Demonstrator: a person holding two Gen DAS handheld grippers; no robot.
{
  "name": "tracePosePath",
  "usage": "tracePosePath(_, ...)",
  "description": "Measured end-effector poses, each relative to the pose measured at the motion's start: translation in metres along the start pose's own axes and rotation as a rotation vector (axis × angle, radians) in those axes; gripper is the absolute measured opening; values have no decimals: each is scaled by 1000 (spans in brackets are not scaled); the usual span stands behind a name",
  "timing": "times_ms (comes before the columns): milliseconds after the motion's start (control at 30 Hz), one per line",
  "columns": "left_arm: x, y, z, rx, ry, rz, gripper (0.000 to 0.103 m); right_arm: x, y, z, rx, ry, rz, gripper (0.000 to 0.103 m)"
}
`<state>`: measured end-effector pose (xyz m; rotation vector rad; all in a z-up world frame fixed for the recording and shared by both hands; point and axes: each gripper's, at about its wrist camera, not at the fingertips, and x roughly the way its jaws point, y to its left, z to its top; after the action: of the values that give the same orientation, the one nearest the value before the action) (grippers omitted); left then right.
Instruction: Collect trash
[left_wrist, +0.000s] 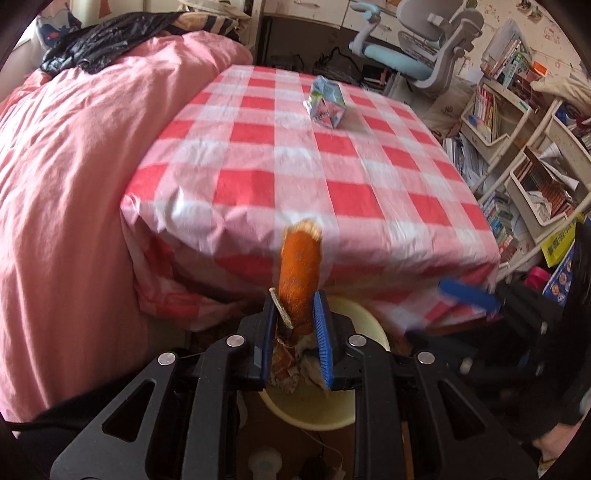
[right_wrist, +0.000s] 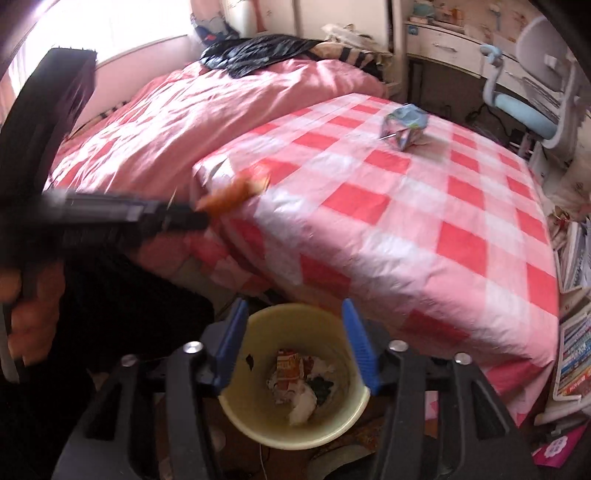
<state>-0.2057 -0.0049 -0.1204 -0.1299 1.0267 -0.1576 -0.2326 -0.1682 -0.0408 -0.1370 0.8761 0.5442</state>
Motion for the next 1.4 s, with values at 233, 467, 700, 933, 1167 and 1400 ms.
tracePosePath(233, 1, -1, -3, -11, 9, 3, 60, 24, -49, 60, 82, -26, -139, 81)
tracePosePath(467, -1, 2, 3, -41, -11, -26, 69, 87, -114, 115, 194, 37, -241, 87)
tracePosePath(700, -7, -5, 5, -15, -28, -44, 77, 137, -152, 132, 306, 81, -282, 89)
tracePosePath(933, -14, -12, 3, 26, -26, -108, 85, 153, -144, 148, 261, 98, -311, 96)
tracePosePath(1167, -15, -48, -15, 249, 5, -58, 88, 152, -142, 147, 293, 96, -326, 97)
tracePosePath(1400, -26, -97, -47, 562, -59, 5, 89, 151, -142, 146, 293, 96, -326, 97)
